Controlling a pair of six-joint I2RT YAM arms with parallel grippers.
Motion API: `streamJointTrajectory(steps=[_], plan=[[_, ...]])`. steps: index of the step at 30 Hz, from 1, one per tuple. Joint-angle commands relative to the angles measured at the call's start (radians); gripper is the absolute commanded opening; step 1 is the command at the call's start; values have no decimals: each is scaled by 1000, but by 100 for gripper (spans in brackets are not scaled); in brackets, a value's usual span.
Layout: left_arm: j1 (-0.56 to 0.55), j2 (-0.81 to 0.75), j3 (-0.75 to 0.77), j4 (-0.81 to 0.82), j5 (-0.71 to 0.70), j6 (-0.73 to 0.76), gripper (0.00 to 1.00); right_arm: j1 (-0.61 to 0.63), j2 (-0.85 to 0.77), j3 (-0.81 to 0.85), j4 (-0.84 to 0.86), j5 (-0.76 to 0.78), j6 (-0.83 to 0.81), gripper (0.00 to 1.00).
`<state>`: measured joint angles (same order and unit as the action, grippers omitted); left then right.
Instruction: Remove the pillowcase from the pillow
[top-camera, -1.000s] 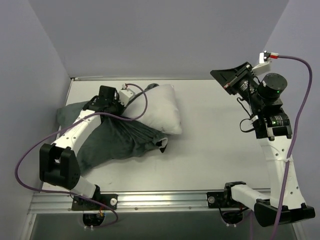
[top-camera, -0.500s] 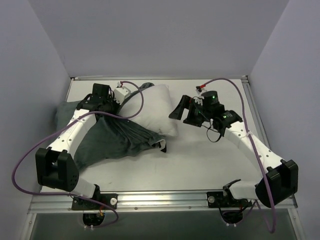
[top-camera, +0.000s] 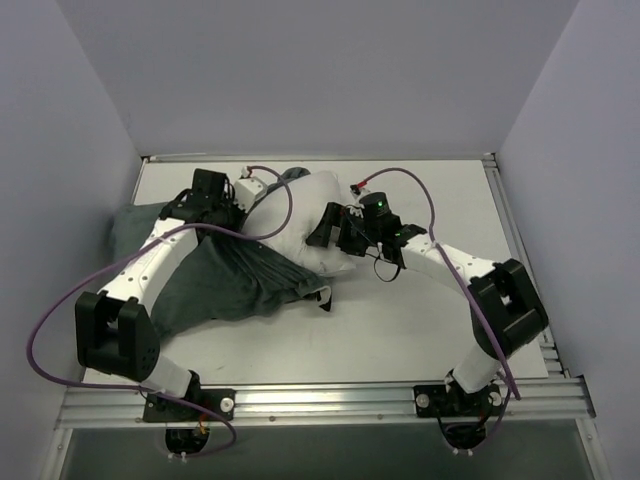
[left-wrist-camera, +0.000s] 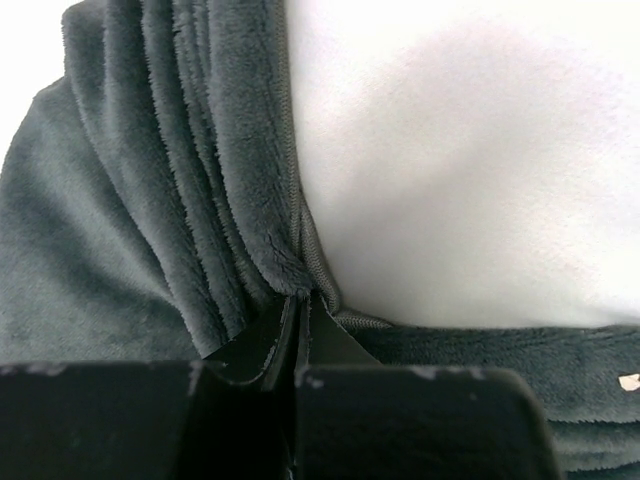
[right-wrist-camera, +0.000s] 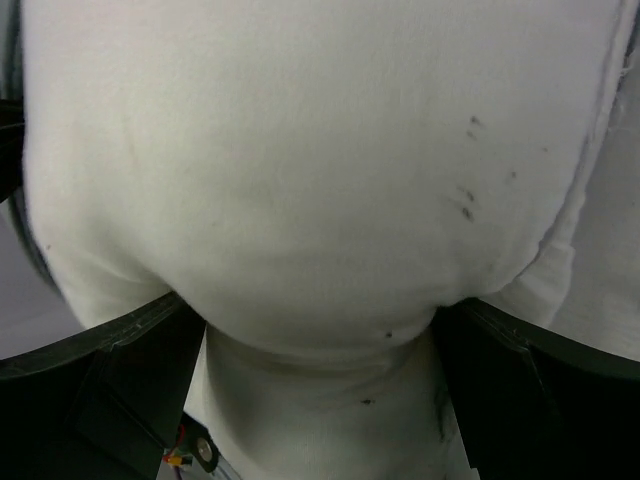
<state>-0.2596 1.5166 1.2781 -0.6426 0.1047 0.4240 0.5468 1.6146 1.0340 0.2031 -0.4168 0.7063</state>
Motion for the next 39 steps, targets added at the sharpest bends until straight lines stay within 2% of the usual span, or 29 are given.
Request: streamJointTrajectory(steps=[1, 6, 8, 9, 10, 11, 13, 14, 17, 18, 21, 24, 28, 32, 36, 39], plan=[[-44, 39, 9, -43, 29, -34, 2, 43, 82, 14, 159, -56, 24, 100], [-79, 65, 4, -26, 44, -63, 2, 120, 171, 92, 241, -79, 15, 96], [-78, 68, 15, -29, 75, -79, 2, 122, 198, 83, 313, -115, 83, 66], [-75, 67, 24, -37, 81, -79, 3, 119, 211, 66, 384, -141, 117, 24], [-75, 65, 29, -40, 81, -77, 4, 114, 211, 58, 407, -142, 143, 0], [-73, 62, 35, -43, 79, -70, 5, 111, 206, 54, 427, -137, 165, 0], [-67, 50, 50, -60, 79, -67, 18, 113, 188, 60, 450, -120, 206, 0], [-63, 42, 78, -69, 79, -65, 31, 116, 179, 64, 466, -119, 222, 0], [-58, 34, 174, -133, 116, -71, 57, 120, 124, 103, 479, -93, 280, 0], [-58, 30, 208, -156, 134, -73, 72, 123, 107, 116, 486, -82, 288, 0], [-59, 19, 359, -273, 237, -83, 93, 124, 45, 188, 463, -37, 306, 0], [-69, 8, 517, -405, 306, -76, 94, 123, 15, 283, 430, -4, 315, 0], [-90, -27, 622, -575, 302, -28, 94, 127, 8, 411, 404, 35, 352, 0], [-89, -108, 603, -646, 236, 34, 94, 133, 8, 544, 308, 119, 335, 0], [-86, -260, 549, -638, 126, 74, 94, 137, 28, 670, 204, 216, 311, 0], [-87, -347, 451, -609, 31, 96, 94, 157, 51, 755, 165, 266, 320, 0]])
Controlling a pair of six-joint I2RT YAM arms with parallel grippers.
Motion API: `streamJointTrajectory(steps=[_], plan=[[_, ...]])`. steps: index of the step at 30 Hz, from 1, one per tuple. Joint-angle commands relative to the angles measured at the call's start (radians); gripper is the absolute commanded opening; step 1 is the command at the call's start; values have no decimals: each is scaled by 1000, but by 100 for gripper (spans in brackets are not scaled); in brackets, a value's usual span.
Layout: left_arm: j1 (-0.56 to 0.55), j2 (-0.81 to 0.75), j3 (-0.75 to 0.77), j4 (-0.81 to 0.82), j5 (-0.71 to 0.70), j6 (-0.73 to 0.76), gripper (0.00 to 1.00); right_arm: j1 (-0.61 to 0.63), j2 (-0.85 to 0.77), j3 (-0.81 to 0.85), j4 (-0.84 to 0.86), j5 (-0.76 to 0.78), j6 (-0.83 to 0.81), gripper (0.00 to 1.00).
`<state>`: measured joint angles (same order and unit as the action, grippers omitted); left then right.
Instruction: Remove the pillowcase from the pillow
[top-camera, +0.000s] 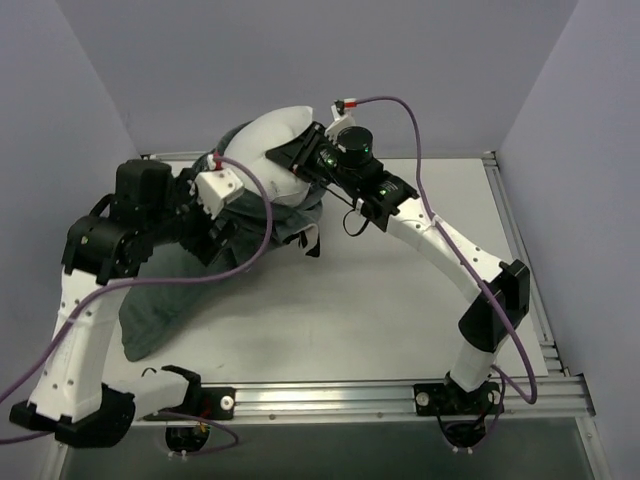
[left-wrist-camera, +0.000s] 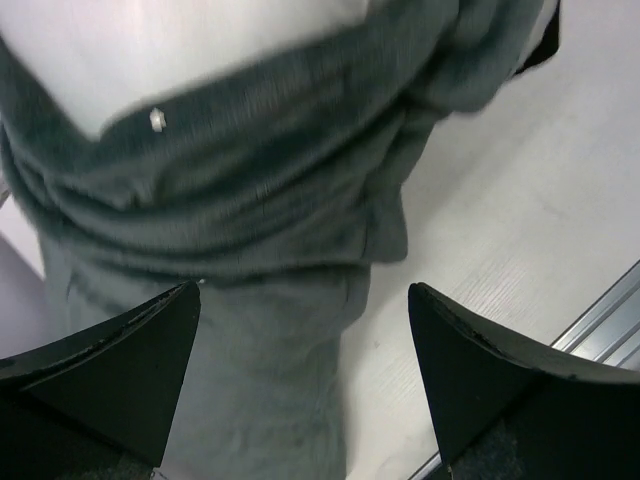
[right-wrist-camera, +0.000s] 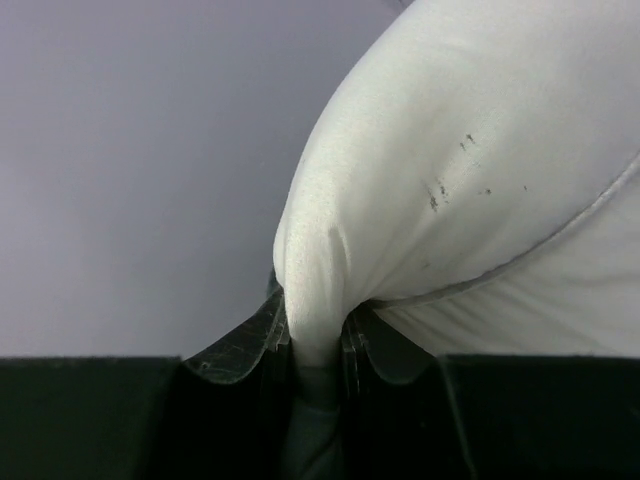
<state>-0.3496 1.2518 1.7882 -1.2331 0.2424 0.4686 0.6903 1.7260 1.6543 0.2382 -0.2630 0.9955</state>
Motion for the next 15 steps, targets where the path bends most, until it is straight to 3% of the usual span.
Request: streamJointTrajectory(steps=[1, 6, 11, 15], plan=[[1, -101, -102, -6, -144, 59, 94, 23, -59, 153, 134, 126, 38, 0], [7, -202, -379, 113, -233, 87, 94, 70, -42, 234, 92, 217, 23, 0], [18, -305, -501, 168, -204, 55, 94, 72, -37, 318, 23, 333, 2, 0], [-9, -305, -509, 182, -86, -16, 94, 94, -17, 370, -3, 401, -8, 0]])
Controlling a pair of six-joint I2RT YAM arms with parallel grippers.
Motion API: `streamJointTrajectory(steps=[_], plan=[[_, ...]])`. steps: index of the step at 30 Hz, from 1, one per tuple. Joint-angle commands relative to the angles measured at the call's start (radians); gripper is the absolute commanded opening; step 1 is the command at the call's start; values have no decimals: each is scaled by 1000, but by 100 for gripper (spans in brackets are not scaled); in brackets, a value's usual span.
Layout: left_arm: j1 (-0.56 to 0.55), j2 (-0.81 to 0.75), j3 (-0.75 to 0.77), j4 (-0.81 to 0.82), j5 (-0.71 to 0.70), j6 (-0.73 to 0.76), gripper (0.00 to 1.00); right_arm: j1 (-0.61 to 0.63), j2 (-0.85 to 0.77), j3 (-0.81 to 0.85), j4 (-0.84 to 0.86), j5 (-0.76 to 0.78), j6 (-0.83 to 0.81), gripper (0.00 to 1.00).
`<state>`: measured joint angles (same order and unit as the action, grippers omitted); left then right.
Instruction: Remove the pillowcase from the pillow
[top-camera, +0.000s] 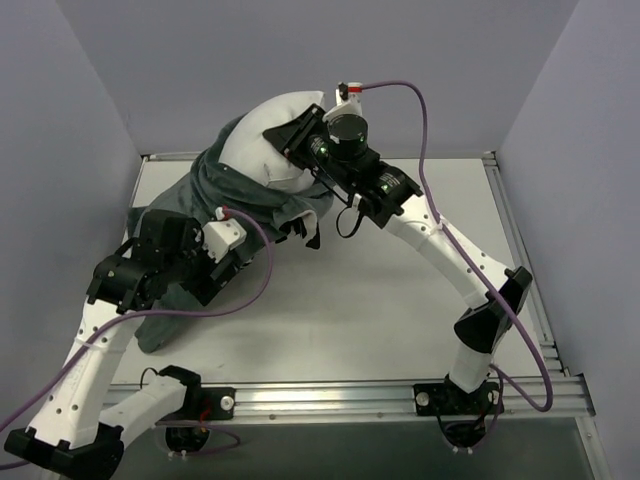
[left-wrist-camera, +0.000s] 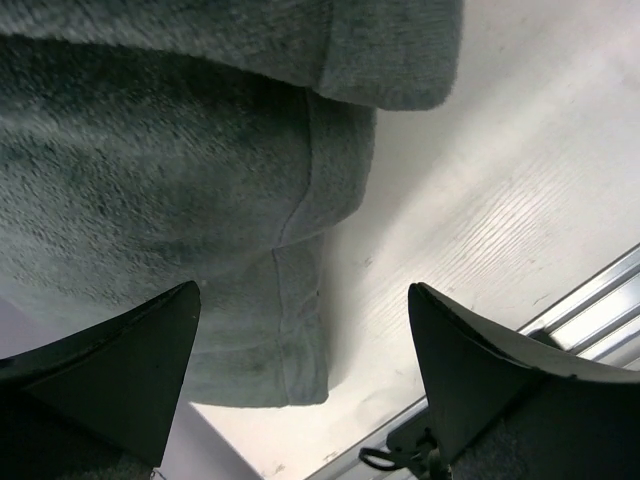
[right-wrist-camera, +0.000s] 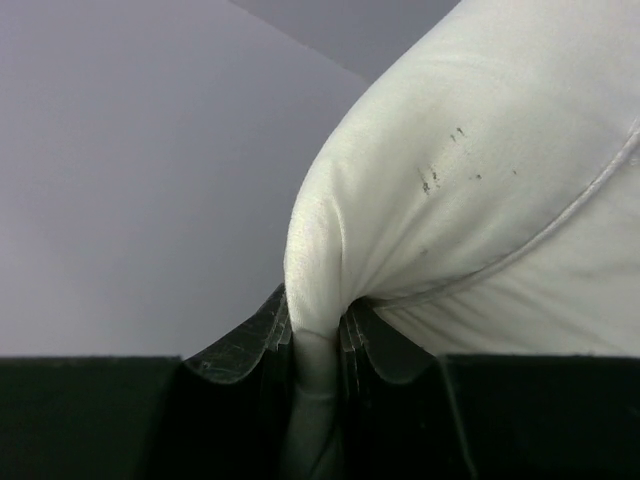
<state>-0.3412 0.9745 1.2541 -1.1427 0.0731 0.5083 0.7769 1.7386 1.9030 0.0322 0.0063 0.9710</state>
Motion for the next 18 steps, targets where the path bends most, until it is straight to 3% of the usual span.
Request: streamJointTrajectory(steps=[1, 6, 10, 14, 18], plan=[[-42, -19, 59, 92, 93, -83, 94, 13, -25, 129, 192, 147, 20, 0], [-125, 41, 126, 141, 59, -191, 94, 35, -2, 160, 192, 227, 28, 0], [-214, 114, 149, 221, -54, -260, 94, 51, 15, 185, 204, 282, 28, 0], [-359, 196, 156, 293, -238, -245, 94, 51, 19, 188, 209, 320, 31, 0], [-416, 237, 99, 412, -438, -173, 98, 55, 7, 182, 210, 340, 29, 0]])
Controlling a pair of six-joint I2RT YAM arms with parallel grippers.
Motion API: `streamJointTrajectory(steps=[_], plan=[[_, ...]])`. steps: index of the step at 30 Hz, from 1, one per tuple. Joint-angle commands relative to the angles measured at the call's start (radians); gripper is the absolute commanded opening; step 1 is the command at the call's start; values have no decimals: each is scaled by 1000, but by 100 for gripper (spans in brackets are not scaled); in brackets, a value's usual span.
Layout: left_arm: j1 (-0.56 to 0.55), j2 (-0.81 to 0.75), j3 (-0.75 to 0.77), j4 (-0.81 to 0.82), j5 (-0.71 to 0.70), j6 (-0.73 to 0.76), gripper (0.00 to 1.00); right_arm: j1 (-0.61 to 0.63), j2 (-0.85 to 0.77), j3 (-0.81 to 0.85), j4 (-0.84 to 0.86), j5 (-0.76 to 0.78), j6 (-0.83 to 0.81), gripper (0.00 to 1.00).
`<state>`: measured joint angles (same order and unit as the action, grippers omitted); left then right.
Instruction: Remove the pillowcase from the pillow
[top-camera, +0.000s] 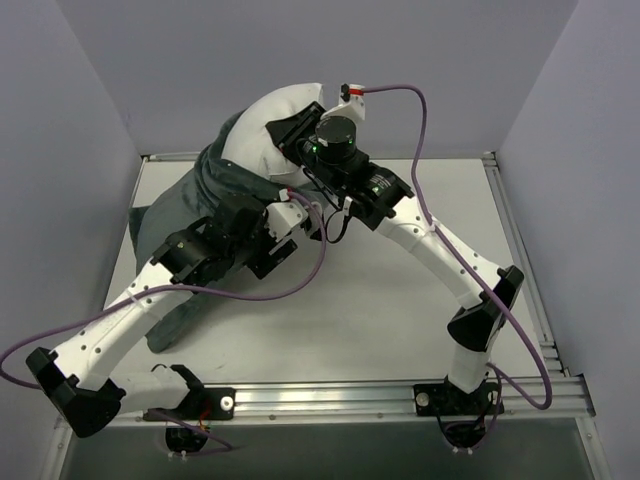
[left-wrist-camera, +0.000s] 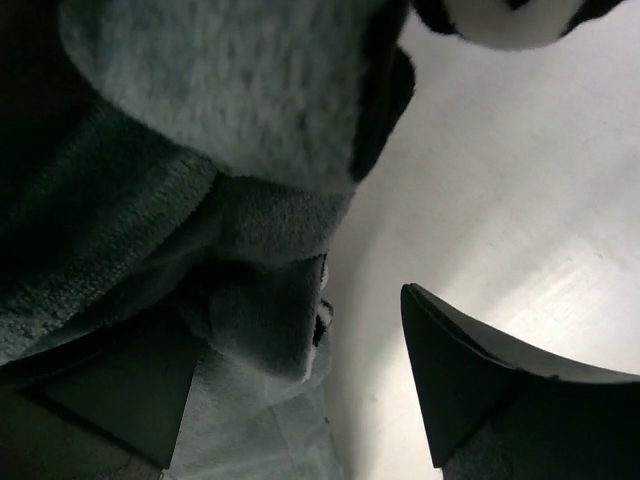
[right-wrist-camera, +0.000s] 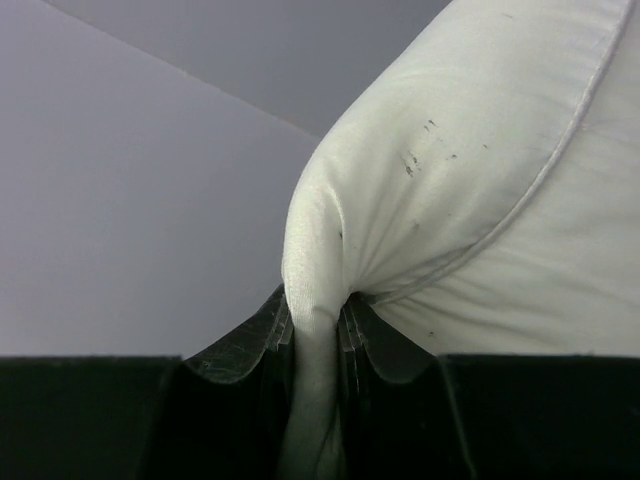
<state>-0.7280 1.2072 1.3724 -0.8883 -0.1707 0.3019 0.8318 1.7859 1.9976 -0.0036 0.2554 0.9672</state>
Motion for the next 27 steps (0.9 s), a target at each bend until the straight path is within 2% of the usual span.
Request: streamJointTrajectory(steps=[1, 2, 3, 4, 5, 9, 12, 15, 16, 18, 19, 20, 23, 26, 27], plan=[[-31, 5, -28, 182, -219, 67, 85, 1, -43, 87, 241, 93, 31, 0], [-31, 3, -33, 219, -264, 75, 69, 0, -48, 84, 238, 99, 28, 0], [-30, -1, -33, 233, -286, 78, 47, 0, -51, 84, 237, 99, 25, 0], [-30, -12, -30, 241, -302, 92, 8, 0, -56, 82, 226, 100, 19, 0], [-30, -18, -27, 239, -312, 101, 3, -2, -66, 81, 221, 111, 7, 0], [-21, -58, -38, 183, -278, 109, 2, -25, -95, 70, 209, 110, -10, 0], [4, -107, -140, 163, -228, 120, 2, -82, -120, 82, 169, 76, -15, 0], [94, -167, -298, 189, -178, 157, 2, -154, -177, 87, 99, 71, -56, 0], [131, -199, -332, 204, -138, 184, 2, -174, -200, 76, 76, 77, -65, 0], [272, -228, -415, 222, -83, 216, 2, -249, -293, 20, 39, 84, -81, 0], [320, -248, -436, 244, -31, 258, 2, -281, -366, -64, 31, 78, -76, 0], [407, -253, -475, 259, -15, 278, 2, -356, -403, -110, 28, 59, -67, 0], [556, -245, -522, 316, 49, 339, 2, -504, -522, -255, -30, -33, -32, 0], [649, -213, -539, 364, 79, 374, 2, -591, -605, -333, -125, -61, -61, 0], [663, -196, -558, 382, 74, 397, 2, -658, -620, -345, -162, -73, -74, 0]])
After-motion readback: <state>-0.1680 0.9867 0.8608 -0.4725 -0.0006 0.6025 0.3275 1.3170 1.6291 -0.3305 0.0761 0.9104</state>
